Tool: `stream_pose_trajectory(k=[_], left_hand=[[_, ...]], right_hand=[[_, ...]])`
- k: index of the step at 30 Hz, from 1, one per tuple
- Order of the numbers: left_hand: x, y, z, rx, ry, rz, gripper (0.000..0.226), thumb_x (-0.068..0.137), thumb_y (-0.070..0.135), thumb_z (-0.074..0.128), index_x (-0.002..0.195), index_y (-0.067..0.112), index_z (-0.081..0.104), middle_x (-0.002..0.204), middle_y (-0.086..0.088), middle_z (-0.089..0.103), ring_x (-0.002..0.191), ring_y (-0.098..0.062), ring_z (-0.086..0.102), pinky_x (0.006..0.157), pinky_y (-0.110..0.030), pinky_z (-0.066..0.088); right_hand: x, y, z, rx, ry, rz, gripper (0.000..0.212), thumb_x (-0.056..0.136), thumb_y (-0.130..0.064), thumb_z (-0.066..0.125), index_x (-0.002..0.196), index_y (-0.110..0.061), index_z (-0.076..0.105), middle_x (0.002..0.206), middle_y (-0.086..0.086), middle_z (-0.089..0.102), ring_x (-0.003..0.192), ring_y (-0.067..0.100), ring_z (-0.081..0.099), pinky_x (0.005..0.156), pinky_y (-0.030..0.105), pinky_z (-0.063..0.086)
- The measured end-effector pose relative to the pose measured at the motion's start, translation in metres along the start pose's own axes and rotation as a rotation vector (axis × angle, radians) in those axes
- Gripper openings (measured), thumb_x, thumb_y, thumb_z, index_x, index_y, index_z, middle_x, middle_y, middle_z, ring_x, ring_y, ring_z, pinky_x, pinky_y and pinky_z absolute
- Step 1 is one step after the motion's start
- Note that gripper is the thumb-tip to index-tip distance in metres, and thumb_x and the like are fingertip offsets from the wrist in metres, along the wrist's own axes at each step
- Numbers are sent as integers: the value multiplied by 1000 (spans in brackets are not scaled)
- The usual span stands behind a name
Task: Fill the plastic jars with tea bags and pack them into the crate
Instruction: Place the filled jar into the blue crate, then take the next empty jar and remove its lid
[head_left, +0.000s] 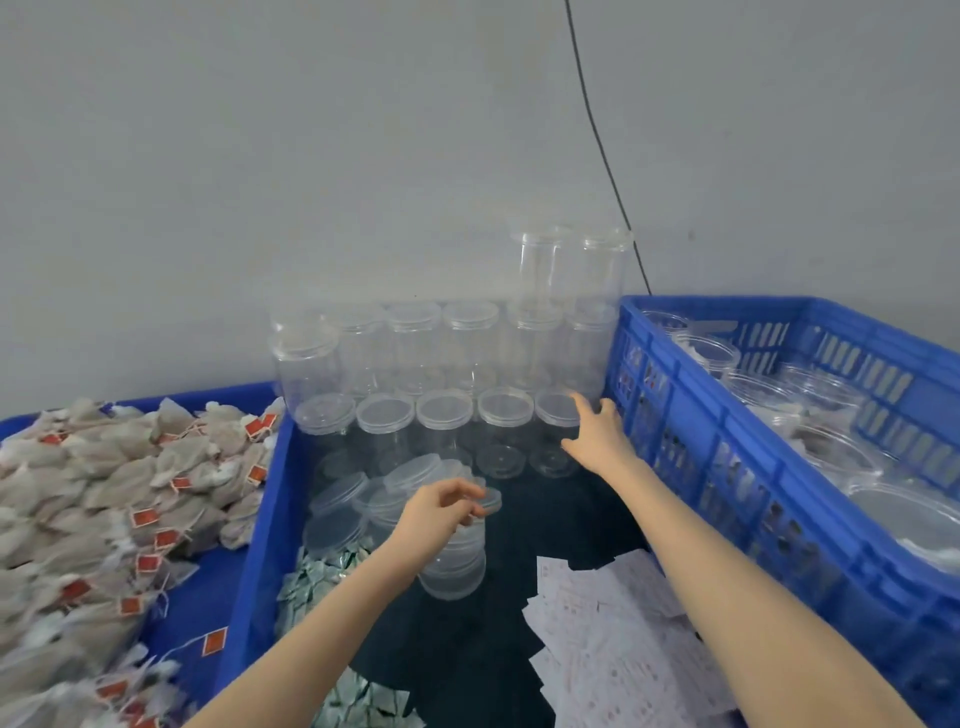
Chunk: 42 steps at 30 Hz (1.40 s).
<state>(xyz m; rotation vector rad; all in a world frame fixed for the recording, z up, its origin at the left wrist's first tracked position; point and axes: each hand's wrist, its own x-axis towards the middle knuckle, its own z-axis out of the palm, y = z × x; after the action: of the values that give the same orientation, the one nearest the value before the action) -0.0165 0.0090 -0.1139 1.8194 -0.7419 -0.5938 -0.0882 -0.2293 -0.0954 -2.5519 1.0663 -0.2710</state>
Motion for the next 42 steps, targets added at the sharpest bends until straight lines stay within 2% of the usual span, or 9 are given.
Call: stream_pose_trajectory(k=[6,13,19,22,27,30,32,38,42], left_hand=[[8,-15,-3,40,38,4,27,90,-2,48,89,19,65,76,5,68,67,-4,57,58,-6,39],[11,-17,2,124,16,45,33,88,-1,49,80,27,64,70,11,67,63,0,56,60,-9,41],[7,-14,2,131,-4,65,30,90,0,50,84,25,65,73,10,67,67,-1,58,67,-13,45],[5,-11,3,93,14,96,22,89,6,59,94,27,63,83,9,68,78,-4,61,75,-16,46],[4,-3,2,-41,2,165,63,81,20,75,131,35,39,122,19,50,114,7,47,97,-23,40],[3,1,-2,-190,-100,130,93,75,38,79,146,35,19,137,17,40,128,1,37,109,-29,32],[2,-1,-6,-237,-210,118,104,68,51,78,149,36,15,143,15,37,133,-4,36,112,-33,31],[-4,3,-11,-262,-312,82,72,65,53,75,129,40,46,127,5,60,115,-7,59,95,-27,47],[-4,4,-8,-433,-233,39,55,78,33,76,125,27,50,124,-7,60,110,-15,62,99,-32,48]], right_hand=[[28,12,25,88,-45,-7,81,94,-27,66,157,-20,15,162,18,-3,149,35,14,115,43,28],[25,7,49,322,280,-1,68,81,-32,80,128,-1,40,140,17,36,115,32,53,83,33,44],[2,8,48,387,444,-35,60,78,-29,82,122,-8,47,132,8,45,112,27,55,73,30,40],[-18,3,43,385,516,-34,74,73,-32,86,131,-11,45,136,6,47,120,29,53,77,33,44],[-53,-12,33,552,296,-188,99,63,-32,92,143,-18,36,131,0,54,122,21,50,100,39,44],[-75,-20,29,755,32,-255,107,64,-30,92,149,-25,28,117,-16,58,117,10,54,102,29,41],[-88,-24,28,852,-109,-270,108,61,-39,87,149,-26,26,120,-11,62,117,7,57,102,25,43],[-114,-35,35,1119,-249,-182,90,64,-43,72,143,-26,32,120,-10,59,99,-8,63,78,9,49],[-123,-34,49,1203,-331,-99,95,69,-43,84,146,-20,34,138,3,56,123,17,58,102,37,49]])
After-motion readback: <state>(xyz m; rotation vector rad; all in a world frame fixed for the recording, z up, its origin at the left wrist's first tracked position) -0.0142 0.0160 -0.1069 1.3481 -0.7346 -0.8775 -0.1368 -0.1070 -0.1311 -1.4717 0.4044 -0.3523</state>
